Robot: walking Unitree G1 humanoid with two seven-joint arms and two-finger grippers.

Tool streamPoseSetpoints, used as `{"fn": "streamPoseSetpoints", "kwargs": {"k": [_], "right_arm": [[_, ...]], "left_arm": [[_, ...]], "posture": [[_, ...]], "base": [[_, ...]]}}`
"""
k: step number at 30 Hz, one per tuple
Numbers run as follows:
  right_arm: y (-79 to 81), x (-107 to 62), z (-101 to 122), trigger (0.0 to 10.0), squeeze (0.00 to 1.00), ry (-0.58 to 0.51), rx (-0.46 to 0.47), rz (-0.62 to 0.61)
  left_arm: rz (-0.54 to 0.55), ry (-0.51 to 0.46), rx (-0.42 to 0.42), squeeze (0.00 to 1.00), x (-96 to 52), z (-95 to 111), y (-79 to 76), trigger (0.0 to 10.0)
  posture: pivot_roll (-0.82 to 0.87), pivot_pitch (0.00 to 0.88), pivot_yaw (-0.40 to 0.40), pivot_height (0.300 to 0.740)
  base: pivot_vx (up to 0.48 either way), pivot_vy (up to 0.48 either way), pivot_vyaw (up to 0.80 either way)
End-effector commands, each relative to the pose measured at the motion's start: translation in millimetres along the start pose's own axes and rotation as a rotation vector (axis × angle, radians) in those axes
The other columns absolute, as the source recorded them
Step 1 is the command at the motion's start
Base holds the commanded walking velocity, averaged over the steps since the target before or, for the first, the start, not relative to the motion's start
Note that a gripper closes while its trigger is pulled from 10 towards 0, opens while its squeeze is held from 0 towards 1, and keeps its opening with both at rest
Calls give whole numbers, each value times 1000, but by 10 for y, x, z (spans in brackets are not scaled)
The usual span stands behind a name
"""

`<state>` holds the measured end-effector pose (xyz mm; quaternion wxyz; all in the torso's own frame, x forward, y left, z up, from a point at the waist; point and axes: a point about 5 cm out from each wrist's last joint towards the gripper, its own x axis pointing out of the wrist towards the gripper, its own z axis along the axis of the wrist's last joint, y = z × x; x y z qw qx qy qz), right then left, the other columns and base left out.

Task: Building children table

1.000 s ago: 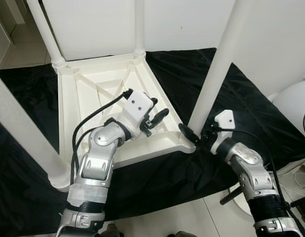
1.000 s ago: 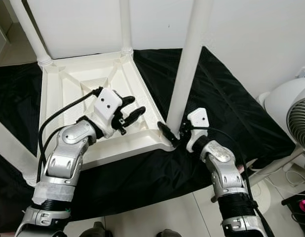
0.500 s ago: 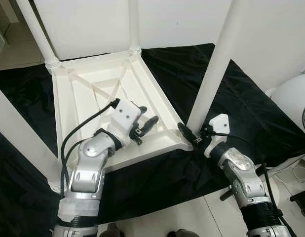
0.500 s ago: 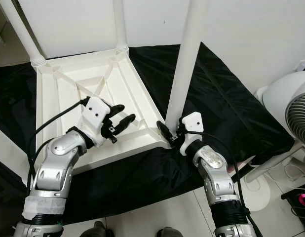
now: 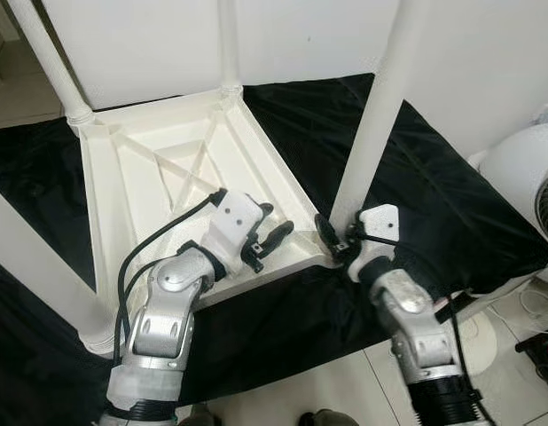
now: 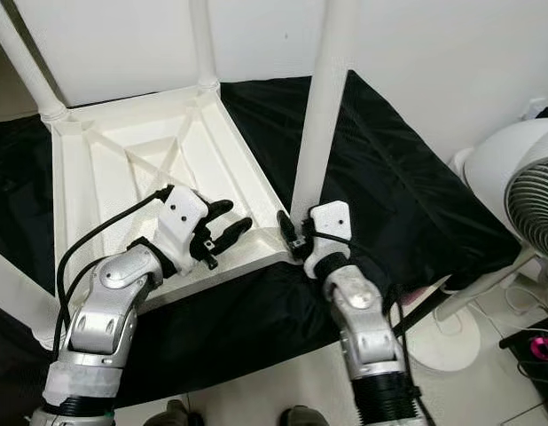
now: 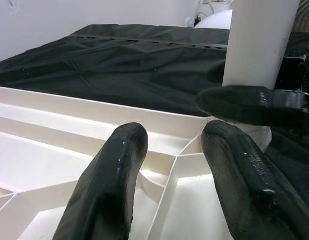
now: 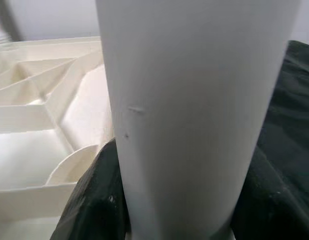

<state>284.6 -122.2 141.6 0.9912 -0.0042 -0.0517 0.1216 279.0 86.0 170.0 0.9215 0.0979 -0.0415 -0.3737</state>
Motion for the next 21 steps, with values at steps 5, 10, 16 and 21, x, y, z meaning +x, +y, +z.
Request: {"fn": "streamPoseSetpoints", "kwargs": {"k": [5, 10, 16, 21], "right_arm": [[74, 9, -88, 10000, 0, 70, 41, -225], [164, 68, -103, 10000, 0, 90, 54, -230], [119, 71, -9, 10000, 1000, 40, 81, -120], [69, 56, 74, 10000, 1000, 3, 85, -43]], "left_arm": [[62, 3, -4, 0, 21, 5, 20, 10000], [69, 2, -9, 0, 14, 7, 4, 10000], [75, 4, -13, 0, 12, 3, -3, 10000], [74, 2, -20, 0, 10, 8, -3, 10000]], "posture": [[-111, 62, 54, 740], [-111, 65, 55, 740], [-105, 63, 46, 740], [-106, 63, 40, 740]], "base": [[0, 0, 0], [0, 0, 0], [0, 0, 0], [0, 0, 0]]}}
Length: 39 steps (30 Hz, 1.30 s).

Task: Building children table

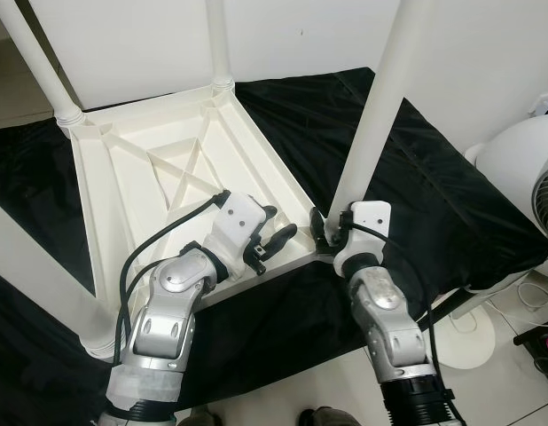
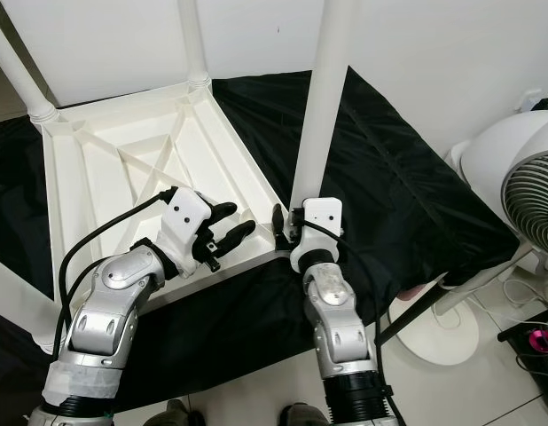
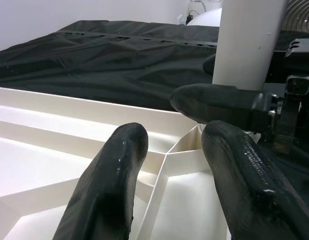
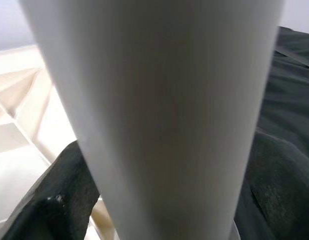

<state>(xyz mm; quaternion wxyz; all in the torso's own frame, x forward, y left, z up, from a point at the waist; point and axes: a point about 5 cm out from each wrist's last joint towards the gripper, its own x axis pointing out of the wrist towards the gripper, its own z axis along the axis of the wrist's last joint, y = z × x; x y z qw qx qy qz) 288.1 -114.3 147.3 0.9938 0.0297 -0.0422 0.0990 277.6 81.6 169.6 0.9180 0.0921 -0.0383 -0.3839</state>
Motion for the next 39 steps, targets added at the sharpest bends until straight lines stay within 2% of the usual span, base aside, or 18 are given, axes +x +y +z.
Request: {"fn": "streamPoseSetpoints", "kwargs": {"k": [1, 3, 4, 5, 6, 7, 9, 12, 21, 27, 28, 29, 30, 31, 33, 39], "right_arm": [[-18, -4, 32, 10000, 608, -5, 15, 27], [-35, -13, 47, 10000, 608, -5, -4, 72], [-52, -29, 68, 10000, 0, -8, -18, 131], [-65, -49, 83, 10000, 0, -9, -34, 188], [-65, -49, 83, 10000, 0, -9, -34, 188], [-112, -76, 96, 10000, 0, -9, -79, 255], [-141, -110, 101, 10000, 0, -13, -112, 323], [-158, -123, 100, 10000, 0, -12, -117, 345], [-360, -142, 19, 10000, 0, 39, -200, 439], [-507, -76, -31, 9765, 0, 77, -231, 480], [-533, -45, -39, 8667, 0, 81, -233, 483], [-533, -45, -39, 8667, 0, 81, -233, 483], [-551, -7, -45, 4667, 0, 82, -239, 485], [-559, 45, -46, 0, 0, 80, -244, 490], [-549, 116, -39, 0, 0, 76, -256, 503], [-499, 154, -60, 0, 0, 61, -242, 521]], "left_arm": [[84, 3, -7, 0, -17, 0, 27, 10000], [69, 7, -7, 0, -26, -9, 16, 10000], [57, 10, -5, 0, -36, -17, 9, 10000], [47, 15, -4, 0, -44, -25, 7, 10000], [47, 15, -4, 0, -44, -25, 7, 10000], [33, 21, 2, 0, -55, -35, 6, 10000], [21, 28, 8, 0, -63, -43, 4, 10000], [10, 29, 11, 0, -71, -44, -5, 10000], [-117, 61, 33, 0, -163, -79, -126, 10000], [-192, 92, 40, 0, -199, -114, -231, 10000], [-190, 94, 40, 0, -187, -121, -240, 10000], [-190, 94, 40, 0, -187, -121, -240, 10000], [-180, 104, 47, 0, -166, -133, -247, 10000], [-168, 104, 51, 0, -141, -137, -258, 10000], [-160, 102, 44, 0, -106, -131, -276, 10000], [-137, 92, 56, 0, -54, -110, -290, 10000]], "posture": [[-106, 62, 38, 740], [-107, 62, 38, 740], [-110, 61, 38, 740], [-110, 61, 38, 740], [-110, 61, 38, 740], [-110, 61, 38, 740], [-107, 62, 37, 740], [-105, 60, 37, 740], [-93, 59, 29, 740], [-91, 55, 33, 740], [-91, 55, 33, 740], [-91, 55, 33, 740], [-92, 52, 35, 740], [-92, 50, 33, 740], [-92, 50, 33, 740], [-93, 9, 39, 740]], "base": [[0, 0, 0], [0, 0, 0], [0, 0, 0], [0, 0, 0], [0, 0, 0], [0, 0, 0], [0, 0, 0], [0, 0, 0], [0, 0, 0], [0, 0, 0], [0, 0, 0], [0, 0, 0], [0, 0, 0], [0, 0, 0], [0, 0, 0], [0, 0, 0]]}}
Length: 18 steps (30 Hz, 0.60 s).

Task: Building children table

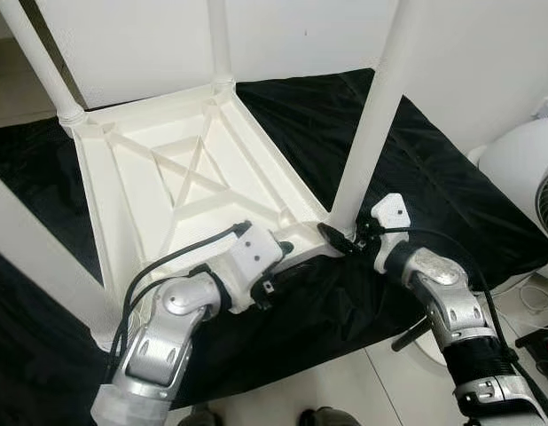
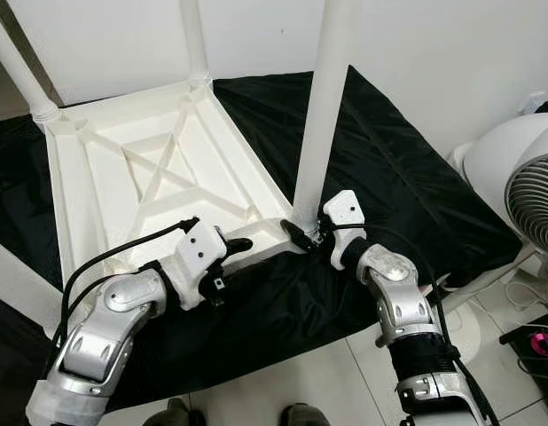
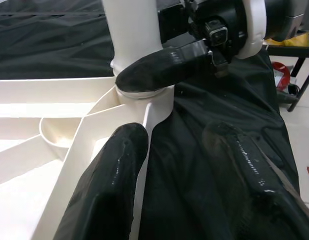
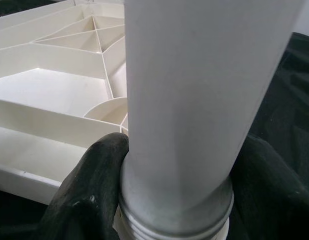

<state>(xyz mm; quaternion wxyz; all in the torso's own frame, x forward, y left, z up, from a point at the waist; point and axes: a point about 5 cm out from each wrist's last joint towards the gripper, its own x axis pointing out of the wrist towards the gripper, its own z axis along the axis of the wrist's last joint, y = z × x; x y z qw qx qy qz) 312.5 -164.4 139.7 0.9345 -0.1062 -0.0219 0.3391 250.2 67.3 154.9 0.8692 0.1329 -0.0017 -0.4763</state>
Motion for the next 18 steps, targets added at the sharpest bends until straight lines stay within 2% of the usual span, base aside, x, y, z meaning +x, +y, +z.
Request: {"fn": "streamPoseSetpoints", "kwargs": {"k": [1, 3, 4, 6, 7, 8, 11, 13, 14, 16, 17, 18], "right_arm": [[28, 37, 12, 0, 0, -18, -1, 12], [51, 41, 3, 0, 0, -21, 1, 10], [94, 42, -4, 3451, 0, -29, 4, 3], [94, 42, -4, 3451, 0, -29, 4, 3], [145, 41, -4, 10000, 0, -42, 22, -14], [206, 34, 1, 10000, 0, -53, 43, -32], [244, 30, -14, 10000, 0, -48, 58, -92], [268, 20, -48, 10000, 0, -32, 81, -236], [268, 20, -48, 10000, 0, -32, 81, -236], [291, 14, -71, 10000, 0, -16, 139, -397], [291, 14, -71, 10000, 0, -16, 139, -397], [309, 10, -79, 10000, 0, -4, 169, -495]], "left_arm": [[80, 17, 3, 0, 31, -23, 36, 10000], [93, 16, 5, 0, 53, -17, 58, 10000], [107, 16, 13, 0, 76, -12, 83, 10000], [107, 16, 13, 0, 76, -12, 83, 10000], [119, 19, 29, 0, 95, -12, 106, 10000], [132, 25, 45, 0, 111, -18, 130, 10000], [148, 32, 54, 0, 129, -26, 161, 10000], [165, 36, 58, 0, 147, -34, 201, 10000], [165, 36, 58, 0, 147, -34, 201, 10000], [168, 29, 56, 0, 166, -27, 226, 10000], [168, 29, 56, 0, 166, -27, 226, 10000], [171, 27, 57, 0, 178, -28, 241, 10000]], "posture": [[-93, 9, 39, 740], [-97, 0, 41, 740], [-100, 0, 38, 740], [-100, 0, 38, 740], [-102, 0, 38, 740], [-103, 0, 40, 740], [-108, 0, 44, 740], [-118, 0, 51, 740], [-118, 0, 51, 740], [-123, 0, 52, 740], [-123, 0, 52, 740], [-127, 0, 51, 740]], "base": [[0, 0, 0], [0, 0, 0], [0, 0, 0], [0, 0, 0], [0, 0, 0], [0, 0, 0], [0, 0, 0], [0, 0, 0], [0, 0, 0], [0, 0, 0], [0, 0, 0], [0, 0, 0]]}}
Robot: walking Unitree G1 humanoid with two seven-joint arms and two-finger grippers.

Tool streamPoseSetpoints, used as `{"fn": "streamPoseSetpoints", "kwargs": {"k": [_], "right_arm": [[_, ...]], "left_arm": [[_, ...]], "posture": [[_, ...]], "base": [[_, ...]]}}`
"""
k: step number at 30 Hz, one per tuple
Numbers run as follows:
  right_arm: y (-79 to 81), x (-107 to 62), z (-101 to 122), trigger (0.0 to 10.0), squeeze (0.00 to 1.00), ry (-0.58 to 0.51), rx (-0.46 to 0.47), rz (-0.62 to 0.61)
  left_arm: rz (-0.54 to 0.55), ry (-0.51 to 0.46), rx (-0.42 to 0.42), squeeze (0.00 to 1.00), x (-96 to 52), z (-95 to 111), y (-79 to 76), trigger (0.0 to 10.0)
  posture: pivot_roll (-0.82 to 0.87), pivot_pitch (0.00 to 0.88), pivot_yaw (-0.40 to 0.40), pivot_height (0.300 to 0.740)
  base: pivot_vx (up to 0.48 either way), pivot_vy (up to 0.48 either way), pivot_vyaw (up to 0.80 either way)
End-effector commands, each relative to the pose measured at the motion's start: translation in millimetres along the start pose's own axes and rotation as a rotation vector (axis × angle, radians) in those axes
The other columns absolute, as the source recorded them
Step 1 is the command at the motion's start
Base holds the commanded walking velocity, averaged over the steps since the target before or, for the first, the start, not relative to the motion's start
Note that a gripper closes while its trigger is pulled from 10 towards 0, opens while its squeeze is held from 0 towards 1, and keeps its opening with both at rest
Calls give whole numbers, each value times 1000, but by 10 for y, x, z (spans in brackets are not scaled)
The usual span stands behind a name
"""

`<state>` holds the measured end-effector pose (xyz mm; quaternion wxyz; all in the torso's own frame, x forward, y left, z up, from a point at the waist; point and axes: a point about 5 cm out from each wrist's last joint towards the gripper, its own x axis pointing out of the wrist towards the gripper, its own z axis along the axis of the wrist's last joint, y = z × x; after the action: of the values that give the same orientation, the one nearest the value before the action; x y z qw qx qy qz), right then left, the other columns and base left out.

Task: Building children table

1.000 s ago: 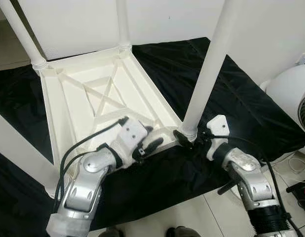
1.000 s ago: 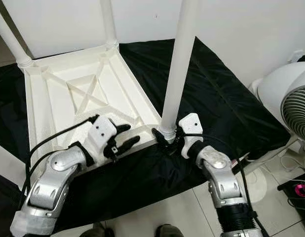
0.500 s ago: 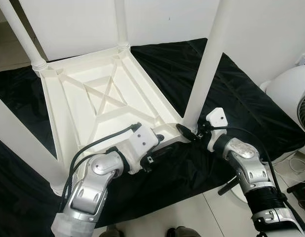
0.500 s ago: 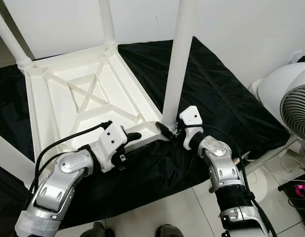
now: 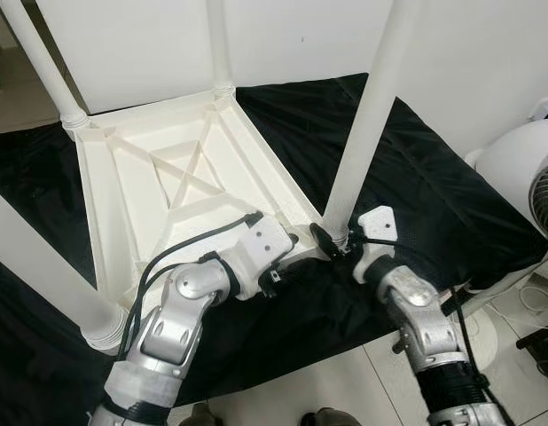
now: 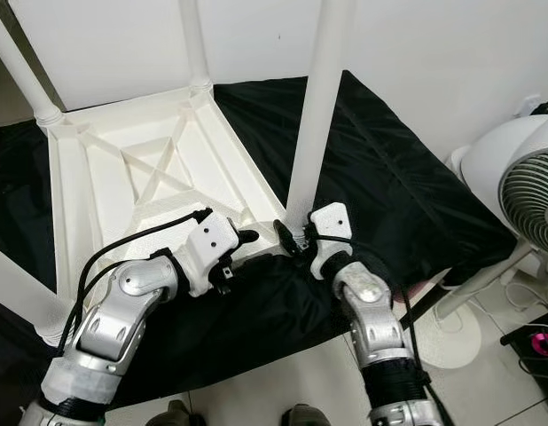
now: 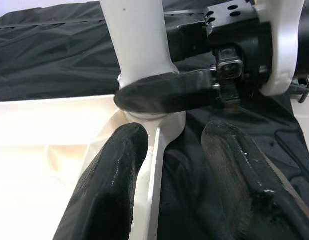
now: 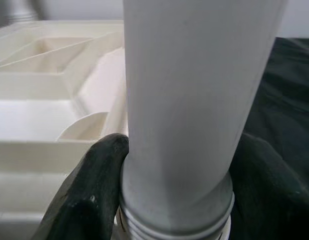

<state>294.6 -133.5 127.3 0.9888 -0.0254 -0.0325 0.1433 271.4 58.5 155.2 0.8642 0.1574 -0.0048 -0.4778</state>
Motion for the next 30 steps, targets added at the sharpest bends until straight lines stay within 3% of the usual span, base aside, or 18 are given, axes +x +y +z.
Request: {"fn": "streamPoseSetpoints", "kwargs": {"k": [1, 6, 8, 10, 16, 17, 19, 24, 25, 26, 28, 30], "right_arm": [[-74, -33, -31, 10000, 0, 32, 30, -147], [-47, -26, -54, 10000, 0, 50, 66, -256], [46, 13, -72, 10000, 0, 66, 115, -325], [119, 38, -21, 10000, 0, 37, 103, -294], [116, 28, 30, 10000, 0, 21, 113, -251], [107, 21, 40, 10000, 996, 19, 108, -242], [78, 2, 62, 10000, 1000, 9, 92, -227], [4, -40, 89, 10000, 1000, -8, 69, -179], [-42, -65, 103, 10000, 302, -17, 62, -129], [-89, -86, 115, 10000, 0, -25, 53, -93], [-123, -102, 123, 10000, 0, -30, 49, -54], [-168, -143, 135, 10000, 0, -38, -16, 103]], "left_arm": [[180, 13, 10, 0, -3, -30, 117, 10000], [187, 12, 10, 0, 12, -31, 136, 10000], [196, 6, 6, 0, 32, -28, 148, 10000], [199, -3, 0, 0, 47, -25, 147, 10000], [204, -9, 8, 0, 64, -21, 173, 10000], [208, -12, 4, 0, 65, -19, 185, 10000], [210, -13, 4, 0, 64, -21, 191, 10000], [203, -13, 4, 0, 53, -32, 185, 10000], [191, -15, 0, 0, 47, -37, 176, 10000], [182, -18, -3, 0, 43, -39, 171, 10000], [165, -26, -10, 0, 39, -37, 161, 10000], [137, -51, -24, 0, 13, -7, 145, 10000]], "posture": [[-127, 0, 51, 740], [-141, 0, 50, 740], [-146, 0, 51, 740], [-148, 0, 52, 740], [-149, 0, 50, 740], [-150, 0, 51, 740], [-151, 0, 52, 740], [-150, 0, 60, 740], [-150, 0, 63, 740], [-150, 0, 63, 740], [-148, 0, 62, 740], [-138, 0, 59, 740]], "base": [[0, 0, 0], [0, 0, 0], [0, 0, 0], [0, 0, 0], [0, 0, 0], [0, 0, 0], [0, 0, 0], [0, 0, 0], [0, 0, 0], [0, 0, 0], [0, 0, 0], [0, 0, 0]]}}
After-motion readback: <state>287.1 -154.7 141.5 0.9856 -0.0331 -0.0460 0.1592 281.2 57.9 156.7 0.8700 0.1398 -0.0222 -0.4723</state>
